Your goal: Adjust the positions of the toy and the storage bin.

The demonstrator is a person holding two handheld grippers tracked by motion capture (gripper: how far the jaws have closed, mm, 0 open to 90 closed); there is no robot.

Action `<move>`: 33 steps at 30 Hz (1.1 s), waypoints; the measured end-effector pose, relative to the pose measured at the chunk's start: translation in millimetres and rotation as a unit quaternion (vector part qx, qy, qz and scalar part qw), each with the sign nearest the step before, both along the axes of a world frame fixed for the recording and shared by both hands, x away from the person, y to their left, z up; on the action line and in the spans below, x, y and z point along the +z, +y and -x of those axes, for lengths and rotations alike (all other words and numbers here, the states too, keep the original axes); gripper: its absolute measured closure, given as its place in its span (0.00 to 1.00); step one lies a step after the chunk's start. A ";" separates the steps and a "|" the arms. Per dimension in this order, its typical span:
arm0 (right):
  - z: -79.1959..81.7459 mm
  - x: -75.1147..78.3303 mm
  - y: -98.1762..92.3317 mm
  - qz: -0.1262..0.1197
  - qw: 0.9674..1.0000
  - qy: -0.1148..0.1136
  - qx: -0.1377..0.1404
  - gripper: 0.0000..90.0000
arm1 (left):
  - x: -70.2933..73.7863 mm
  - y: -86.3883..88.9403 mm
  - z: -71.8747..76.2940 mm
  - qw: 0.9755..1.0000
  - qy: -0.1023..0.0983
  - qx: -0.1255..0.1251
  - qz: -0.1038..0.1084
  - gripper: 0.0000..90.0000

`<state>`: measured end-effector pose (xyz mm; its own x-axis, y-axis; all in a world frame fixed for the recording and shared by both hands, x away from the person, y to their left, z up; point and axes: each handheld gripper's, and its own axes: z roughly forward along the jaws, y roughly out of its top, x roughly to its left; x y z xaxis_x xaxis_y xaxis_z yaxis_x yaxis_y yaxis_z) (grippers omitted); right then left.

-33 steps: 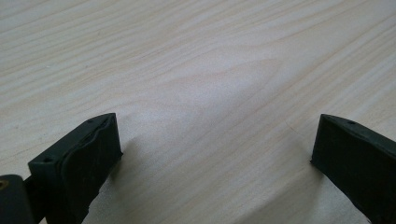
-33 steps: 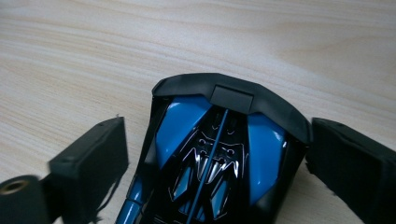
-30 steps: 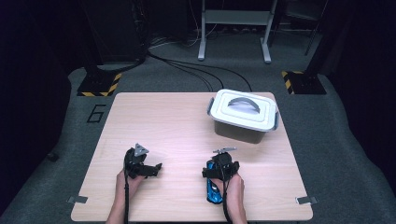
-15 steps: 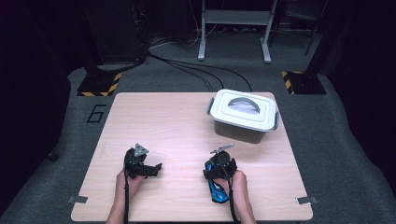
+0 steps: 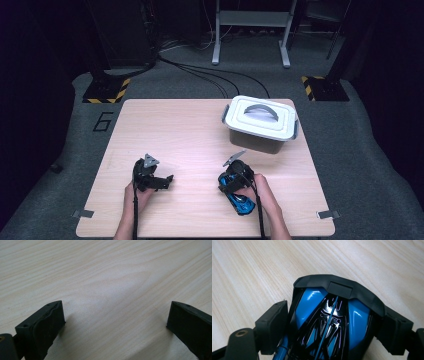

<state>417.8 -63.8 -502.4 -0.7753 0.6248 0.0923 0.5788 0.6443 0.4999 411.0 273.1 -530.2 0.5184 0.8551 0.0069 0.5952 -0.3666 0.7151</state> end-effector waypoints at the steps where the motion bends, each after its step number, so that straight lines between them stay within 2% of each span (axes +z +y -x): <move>1: 0.1 0.1 -0.2 0.001 1.000 0.002 0.000 0.21 | 0.0 0.1 -0.1 1.000 0.000 -0.001 0.000 0.01; 4: 2.1 -0.8 0.6 0.000 1.000 -0.006 -0.012 0.19 | 0.1 0.1 -0.1 1.000 0.001 -0.001 0.000 0.01; 6: 4.2 -3.0 2.7 0.004 0.998 -0.012 -0.054 0.05 | 0.2 0.1 -0.1 1.000 0.001 -0.001 0.000 0.01; 7: 5.0 -4.0 3.1 -0.010 0.996 0.005 -0.091 0.00 | 0.2 0.2 -0.1 1.000 0.001 -0.001 0.000 0.01; 8: 5.0 -4.0 3.1 -0.010 0.996 0.005 -0.091 0.00 | 0.2 0.1 -0.1 1.000 0.001 -0.001 0.000 0.01; 9: 6.1 -3.7 3.2 -0.021 0.994 0.011 -0.106 0.00 | 0.1 0.1 -0.1 1.000 0.001 -0.001 0.000 0.01; 13: 9.9 -0.9 7.6 -0.028 0.990 -0.005 -0.136 0.00 | 0.1 0.2 -0.1 1.000 0.001 -0.001 0.000 0.01; 18: 13.1 -1.6 15.9 0.005 0.989 -0.020 -0.146 0.01 | 0.1 0.1 -0.1 1.000 0.001 -0.001 0.000 0.01; 19: 14.2 -2.5 18.1 0.018 0.987 -0.028 -0.154 0.11 | 0.0 0.2 -0.1 1.000 0.000 -0.001 0.000 0.01; 22: 15.5 -1.7 18.5 0.020 0.986 -0.039 -0.159 0.16 | 0.0 0.1 -0.2 1.000 0.000 -0.001 0.000 0.01; 23: 16.3 -0.7 19.5 0.028 0.985 -0.042 -0.162 0.23 | 0.0 0.1 0.0 1.000 0.000 0.000 0.000 0.01; 26: 16.8 -0.6 20.0 0.025 0.986 -0.032 -0.159 0.26 | 0.1 0.1 -0.1 1.000 0.001 -0.001 0.000 0.01; 32: 16.7 -1.4 18.7 0.018 0.987 -0.036 -0.157 0.27 | -0.2 0.0 -0.2 1.000 -0.001 -0.001 0.001 0.01; 33: 17.0 -1.4 17.4 0.012 0.988 -0.036 -0.149 0.27 | -0.1 0.1 -0.2 1.000 0.000 -0.001 0.001 0.01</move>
